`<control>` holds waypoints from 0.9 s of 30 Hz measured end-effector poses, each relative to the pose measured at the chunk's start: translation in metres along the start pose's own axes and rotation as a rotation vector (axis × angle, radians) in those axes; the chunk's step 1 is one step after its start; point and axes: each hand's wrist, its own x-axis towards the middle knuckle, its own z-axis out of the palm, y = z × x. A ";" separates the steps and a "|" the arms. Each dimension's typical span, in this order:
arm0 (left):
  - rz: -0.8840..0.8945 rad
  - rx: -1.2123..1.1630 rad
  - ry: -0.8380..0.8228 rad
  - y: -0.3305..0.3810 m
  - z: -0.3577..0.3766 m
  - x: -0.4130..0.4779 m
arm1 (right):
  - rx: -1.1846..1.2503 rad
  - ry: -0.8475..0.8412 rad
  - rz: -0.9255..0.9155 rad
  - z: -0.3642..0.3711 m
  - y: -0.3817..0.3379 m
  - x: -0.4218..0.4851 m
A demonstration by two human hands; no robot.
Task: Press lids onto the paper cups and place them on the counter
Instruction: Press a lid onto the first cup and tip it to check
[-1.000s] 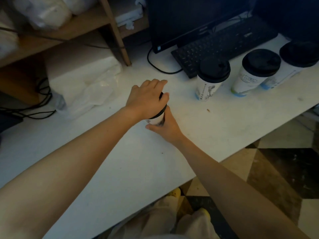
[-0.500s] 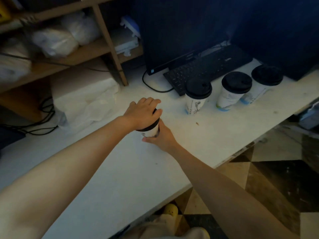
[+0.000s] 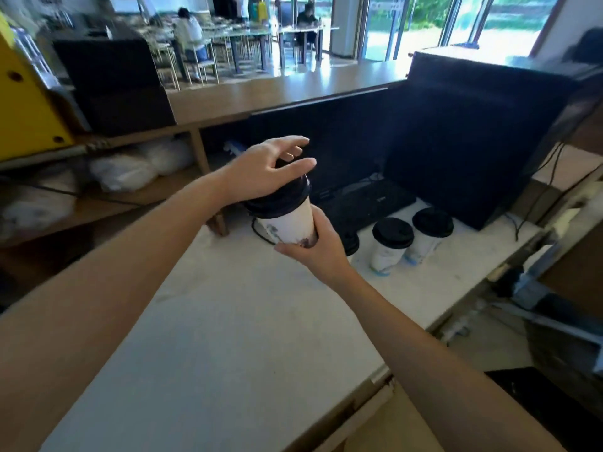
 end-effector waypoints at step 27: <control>0.229 -0.345 0.405 -0.011 -0.029 -0.042 | 0.175 -0.158 0.476 -0.077 -0.132 0.050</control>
